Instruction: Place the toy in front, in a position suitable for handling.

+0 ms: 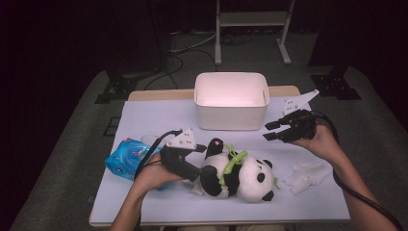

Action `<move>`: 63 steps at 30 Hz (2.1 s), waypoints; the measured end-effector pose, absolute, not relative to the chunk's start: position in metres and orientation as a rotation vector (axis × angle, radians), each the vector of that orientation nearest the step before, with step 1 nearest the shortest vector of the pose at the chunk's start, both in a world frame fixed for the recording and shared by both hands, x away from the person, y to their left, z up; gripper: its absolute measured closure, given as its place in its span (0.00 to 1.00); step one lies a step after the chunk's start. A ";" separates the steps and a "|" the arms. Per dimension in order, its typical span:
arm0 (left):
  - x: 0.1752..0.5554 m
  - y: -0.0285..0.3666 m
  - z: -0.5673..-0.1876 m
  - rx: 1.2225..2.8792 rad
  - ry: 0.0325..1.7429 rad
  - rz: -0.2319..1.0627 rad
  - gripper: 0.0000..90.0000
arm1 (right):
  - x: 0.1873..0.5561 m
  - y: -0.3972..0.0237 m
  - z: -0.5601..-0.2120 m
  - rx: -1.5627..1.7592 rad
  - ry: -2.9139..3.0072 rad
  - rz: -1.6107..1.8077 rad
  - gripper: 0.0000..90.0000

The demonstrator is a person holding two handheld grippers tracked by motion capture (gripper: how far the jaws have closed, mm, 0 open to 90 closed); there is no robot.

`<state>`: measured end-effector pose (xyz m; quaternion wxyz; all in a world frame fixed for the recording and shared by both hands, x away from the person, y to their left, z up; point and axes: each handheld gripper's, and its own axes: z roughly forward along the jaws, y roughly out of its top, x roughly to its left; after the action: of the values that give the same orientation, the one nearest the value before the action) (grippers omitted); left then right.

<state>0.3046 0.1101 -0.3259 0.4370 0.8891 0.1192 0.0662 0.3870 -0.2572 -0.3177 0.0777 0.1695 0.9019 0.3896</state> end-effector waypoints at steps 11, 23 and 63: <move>0.304 0.116 -0.325 2.202 0.309 0.159 0.28 | 0.413 -0.232 -0.301 0.424 2.712 1.136 0.60; 0.303 0.120 -0.328 2.193 0.324 0.154 0.27 | 0.440 -0.206 -0.291 0.369 2.726 1.115 0.59; 0.301 0.132 -0.324 2.180 0.351 0.183 0.25 | 0.501 -0.169 -0.309 0.341 2.803 0.999 0.68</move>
<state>0.3006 0.1317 -0.3237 0.4468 0.8802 0.1416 0.0740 0.5008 -0.1690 -0.3094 0.0730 0.1134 0.9333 0.3327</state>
